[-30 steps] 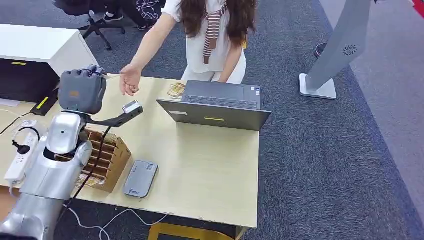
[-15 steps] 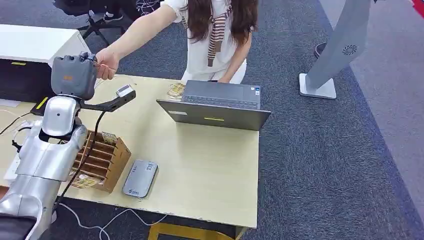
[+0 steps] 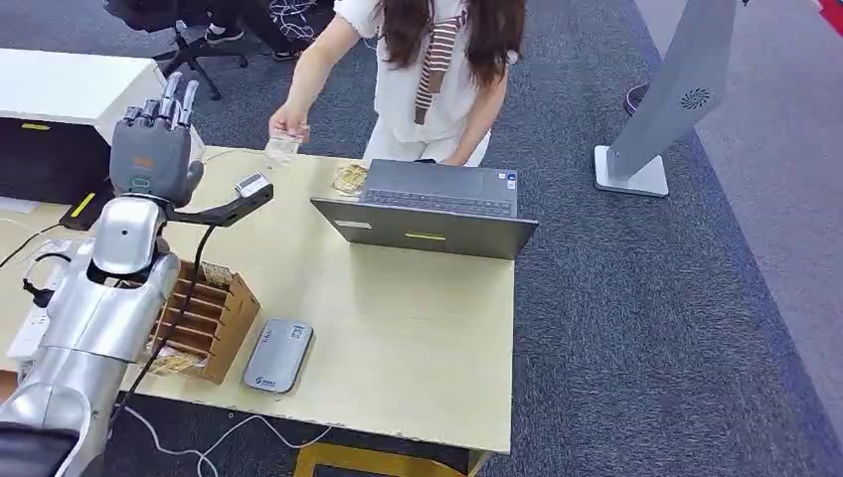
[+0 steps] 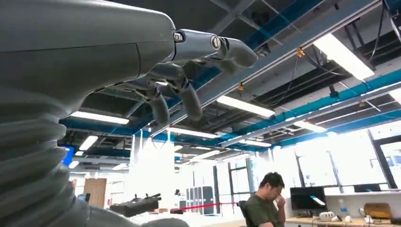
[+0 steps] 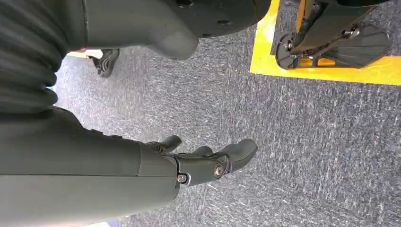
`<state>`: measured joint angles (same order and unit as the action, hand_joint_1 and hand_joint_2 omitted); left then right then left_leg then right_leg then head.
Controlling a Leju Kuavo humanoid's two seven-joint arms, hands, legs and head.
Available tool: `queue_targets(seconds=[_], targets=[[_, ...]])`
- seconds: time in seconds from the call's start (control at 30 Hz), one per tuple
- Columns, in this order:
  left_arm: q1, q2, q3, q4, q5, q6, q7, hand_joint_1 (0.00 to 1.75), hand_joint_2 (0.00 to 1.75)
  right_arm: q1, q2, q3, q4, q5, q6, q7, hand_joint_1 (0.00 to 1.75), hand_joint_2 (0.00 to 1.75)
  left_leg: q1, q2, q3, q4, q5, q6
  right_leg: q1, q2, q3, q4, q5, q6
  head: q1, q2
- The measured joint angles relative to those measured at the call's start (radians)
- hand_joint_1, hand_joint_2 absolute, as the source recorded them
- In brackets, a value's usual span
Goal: Pass the card to the sensor for recognition and then transmit it.
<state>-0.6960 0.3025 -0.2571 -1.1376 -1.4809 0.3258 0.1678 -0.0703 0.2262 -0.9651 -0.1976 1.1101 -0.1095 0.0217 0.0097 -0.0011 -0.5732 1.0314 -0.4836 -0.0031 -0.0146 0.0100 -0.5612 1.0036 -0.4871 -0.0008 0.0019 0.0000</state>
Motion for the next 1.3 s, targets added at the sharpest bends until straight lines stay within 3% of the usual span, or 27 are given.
queue_targets(seconds=[0.37,0.53,0.63,0.77,1.03,1.1,1.3], targets=[[0.003,-0.007,0.0,0.009,0.006,0.01,0.0,0.0,1.75,0.0,-0.002,0.0,0.0,0.0,0.0,0.003,0.0,1.75,0.0,0.0,0.0,0.0,0.0,0.0,0.0,0.0,0.0,0.0,0.0,0.0,0.0,0.0],[0.054,-0.013,0.0,-0.011,0.083,0.058,-0.039,0.0,1.75,0.0,-0.004,0.0,0.0,-0.009,-0.002,0.0,0.0,1.75,0.0,0.0,0.0,0.0,0.0,0.0,0.0,0.0,0.0,0.0,0.0,0.0,0.0,0.0],[0.186,-0.016,0.001,-0.128,0.167,0.109,-0.08,0.0,1.75,0.002,-0.005,-0.005,0.0,-0.031,-0.01,-0.001,0.0,1.75,-0.001,0.002,0.0,0.0,-0.001,0.001,-0.001,0.003,0.0,0.0,0.0,0.0,0.0,0.0],[0.381,-0.021,0.001,-0.298,0.172,0.149,-0.095,0.0,1.75,0.005,-0.005,-0.016,0.0,-0.042,-0.019,-0.001,0.0,1.75,-0.001,0.003,-0.001,0.0,-0.002,0.001,-0.001,0.003,-0.002,0.0,-0.001,0.001,0.0,0.0],[0.489,-0.02,0.003,-0.418,0.19,0.147,-0.108,0.0,1.75,0.006,-0.005,-0.027,0.0,-0.045,-0.021,0.0,0.0,1.75,-0.001,0.001,-0.002,-0.001,-0.001,0.001,-0.001,0.001,0.0,0.0,-0.001,0.001,0.0,0.0],[0.571,-0.02,0.008,-0.477,0.194,0.162,-0.136,0.0,1.75,0.006,-0.005,-0.036,0.0,-0.064,-0.028,0.0,0.0,1.75,-0.001,0.005,0.001,-0.001,-0.003,-0.001,-0.001,0.005,0.001,0.0,-0.001,0.001,-0.001,0.0],[0.904,-0.02,0.011,-0.649,0.162,0.306,-0.158,0.0,1.75,0.014,-0.003,-0.065,0.0,-0.094,-0.041,-0.002,0.0,1.75,-0.001,0.005,0.001,-0.001,-0.007,0.0,-0.001,0.006,0.0,0.0,-0.005,0.003,0.0,0.0]])
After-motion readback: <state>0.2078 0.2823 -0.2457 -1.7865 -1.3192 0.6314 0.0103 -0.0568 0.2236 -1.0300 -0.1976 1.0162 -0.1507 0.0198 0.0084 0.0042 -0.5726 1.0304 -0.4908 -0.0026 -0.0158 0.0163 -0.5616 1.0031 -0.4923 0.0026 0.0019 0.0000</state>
